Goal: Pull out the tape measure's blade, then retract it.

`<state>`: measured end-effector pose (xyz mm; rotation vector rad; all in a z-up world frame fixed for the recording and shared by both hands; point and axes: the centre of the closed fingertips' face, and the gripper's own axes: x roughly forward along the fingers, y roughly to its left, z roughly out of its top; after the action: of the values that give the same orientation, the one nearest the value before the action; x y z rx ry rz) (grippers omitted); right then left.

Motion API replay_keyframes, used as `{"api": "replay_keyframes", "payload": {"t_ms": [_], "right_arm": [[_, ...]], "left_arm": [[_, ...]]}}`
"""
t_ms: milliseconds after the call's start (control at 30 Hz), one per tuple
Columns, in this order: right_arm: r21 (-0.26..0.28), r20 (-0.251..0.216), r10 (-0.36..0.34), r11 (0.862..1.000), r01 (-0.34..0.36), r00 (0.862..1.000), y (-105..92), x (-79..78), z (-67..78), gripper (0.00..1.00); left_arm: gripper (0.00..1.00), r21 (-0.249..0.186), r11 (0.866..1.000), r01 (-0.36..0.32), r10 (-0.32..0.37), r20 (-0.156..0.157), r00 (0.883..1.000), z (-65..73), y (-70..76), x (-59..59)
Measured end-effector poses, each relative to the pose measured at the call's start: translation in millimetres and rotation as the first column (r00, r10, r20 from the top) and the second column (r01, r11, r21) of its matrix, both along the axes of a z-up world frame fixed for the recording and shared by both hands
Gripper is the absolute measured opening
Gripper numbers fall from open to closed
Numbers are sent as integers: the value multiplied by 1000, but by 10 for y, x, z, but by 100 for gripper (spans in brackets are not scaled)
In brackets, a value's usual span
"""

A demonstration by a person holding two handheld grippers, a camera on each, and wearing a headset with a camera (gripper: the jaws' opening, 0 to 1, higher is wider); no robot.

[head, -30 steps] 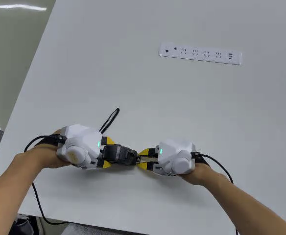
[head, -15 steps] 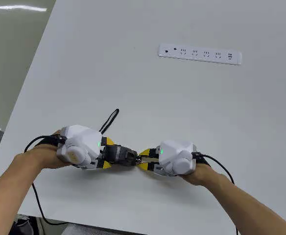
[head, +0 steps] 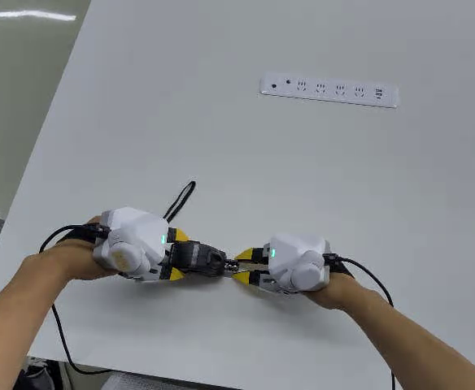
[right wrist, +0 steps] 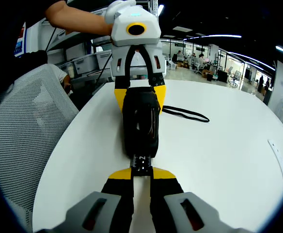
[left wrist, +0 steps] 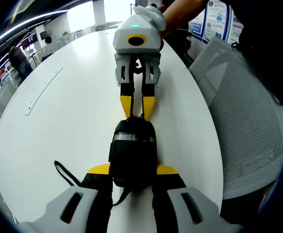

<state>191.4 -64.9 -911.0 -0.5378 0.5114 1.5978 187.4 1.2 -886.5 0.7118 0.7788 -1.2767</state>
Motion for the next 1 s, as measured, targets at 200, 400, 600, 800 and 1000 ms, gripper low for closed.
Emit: {"api": "replay_keyframes", "payload": {"t_ms": [200,400,600,800,1000], "right_arm": [[-2,-7,-2,1000,2,1000,-32,8,-7,9],[-7,-2,0,1000,0,1000,-64,16,-14,9],[-10,-3,1,1000,-1,1000,-103,21,-15,9],[-15,-5,0,1000,0,1000,-138,24,-14,9],[-18,-2,4,1000,-4,1000,-166,42,-9,9]], "left_arm": [[27,-2,1000,-4,4,-4,1000,0,-4,2],[27,-2,1000,-8,8,-6,1000,2,-9,4],[27,-3,1000,-11,11,-7,1000,1,-11,3],[27,-1,1000,-16,16,-8,1000,-5,-11,3],[27,-4,1000,-26,26,-10,1000,-3,-12,7]]}}
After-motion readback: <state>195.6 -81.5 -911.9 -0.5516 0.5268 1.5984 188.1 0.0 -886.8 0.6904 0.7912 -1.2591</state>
